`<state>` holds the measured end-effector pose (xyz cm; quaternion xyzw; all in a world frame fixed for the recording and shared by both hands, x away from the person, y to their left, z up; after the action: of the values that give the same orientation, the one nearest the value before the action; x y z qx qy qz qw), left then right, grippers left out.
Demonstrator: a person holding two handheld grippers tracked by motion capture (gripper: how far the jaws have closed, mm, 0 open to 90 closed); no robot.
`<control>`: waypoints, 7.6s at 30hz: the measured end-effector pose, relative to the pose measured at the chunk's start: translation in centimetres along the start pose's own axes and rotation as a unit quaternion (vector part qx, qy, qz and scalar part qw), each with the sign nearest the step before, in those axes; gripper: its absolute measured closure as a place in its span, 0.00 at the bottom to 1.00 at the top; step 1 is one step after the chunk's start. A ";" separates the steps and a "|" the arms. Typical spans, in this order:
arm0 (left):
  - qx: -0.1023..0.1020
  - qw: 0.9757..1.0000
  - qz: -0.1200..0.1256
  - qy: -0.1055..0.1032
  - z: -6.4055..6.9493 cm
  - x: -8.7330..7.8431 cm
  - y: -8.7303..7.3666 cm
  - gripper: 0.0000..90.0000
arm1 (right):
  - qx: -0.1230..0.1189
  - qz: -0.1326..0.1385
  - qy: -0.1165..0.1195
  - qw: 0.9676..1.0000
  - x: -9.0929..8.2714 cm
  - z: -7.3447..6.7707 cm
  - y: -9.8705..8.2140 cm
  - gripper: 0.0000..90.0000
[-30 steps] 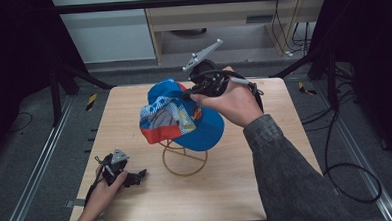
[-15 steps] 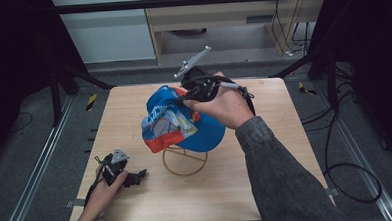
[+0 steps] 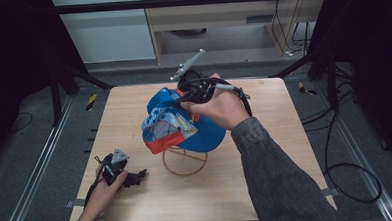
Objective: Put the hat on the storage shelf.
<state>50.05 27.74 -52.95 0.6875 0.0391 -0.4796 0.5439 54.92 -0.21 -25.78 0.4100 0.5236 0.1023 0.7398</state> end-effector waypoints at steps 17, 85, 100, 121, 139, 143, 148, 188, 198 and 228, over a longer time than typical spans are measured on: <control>-0.002 1.000 0.001 -0.001 0.0 0.0 0.0 0.00 | 0.015 -0.009 -0.001 1.000 0.6 0.7 -0.8 1.00; 0.000 1.000 0.001 0.000 0.0 0.0 0.0 0.00 | 0.022 0.006 -0.011 1.000 -1.3 0.7 -2.4 0.60; 0.000 1.000 0.001 0.000 0.0 0.0 0.0 0.00 | 0.023 0.022 -0.037 0.999 -2.2 0.9 -3.3 0.34; 0.000 1.000 0.001 0.000 0.0 0.0 0.0 0.00 | 0.033 0.055 -0.073 0.995 -3.3 1.6 -4.5 0.08; 0.000 1.000 0.000 0.000 0.0 0.0 0.0 0.00 | 0.096 0.089 -0.145 0.981 -6.7 3.6 -12.6 0.11; -0.001 1.000 0.000 -0.001 0.0 0.0 0.0 0.00 | 0.098 0.091 -0.157 0.978 -6.9 3.7 -14.9 0.12; 0.000 1.000 0.000 0.000 0.0 0.0 0.0 0.00 | 0.115 0.094 -0.166 0.975 -6.5 3.7 -17.4 0.13; 0.001 1.000 0.000 0.000 0.0 0.0 0.0 0.00 | 0.161 0.005 -0.154 0.975 2.4 2.4 -30.0 0.15; 0.001 1.000 0.000 0.000 0.0 0.0 0.0 0.00 | 0.188 -0.006 -0.165 0.968 4.0 2.6 -31.8 0.15; 0.000 1.000 0.000 0.000 0.0 0.0 0.0 0.00 | 0.224 -0.011 -0.212 0.951 5.8 3.4 -33.3 0.13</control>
<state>50.01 27.73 -52.96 0.6874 0.0395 -0.4797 0.5438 51.02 -19.97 -53.16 0.5716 0.3686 -0.1148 0.7240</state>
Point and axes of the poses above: each handheld gripper's, and its own axes: x roughly forward along the jaws, y roughly out of its top, z roughly to its right, the point moved 3 cm from there along x, roughly forward along the jaws, and after that the axes turned 6 degrees about -y, right-handed, at the moved point
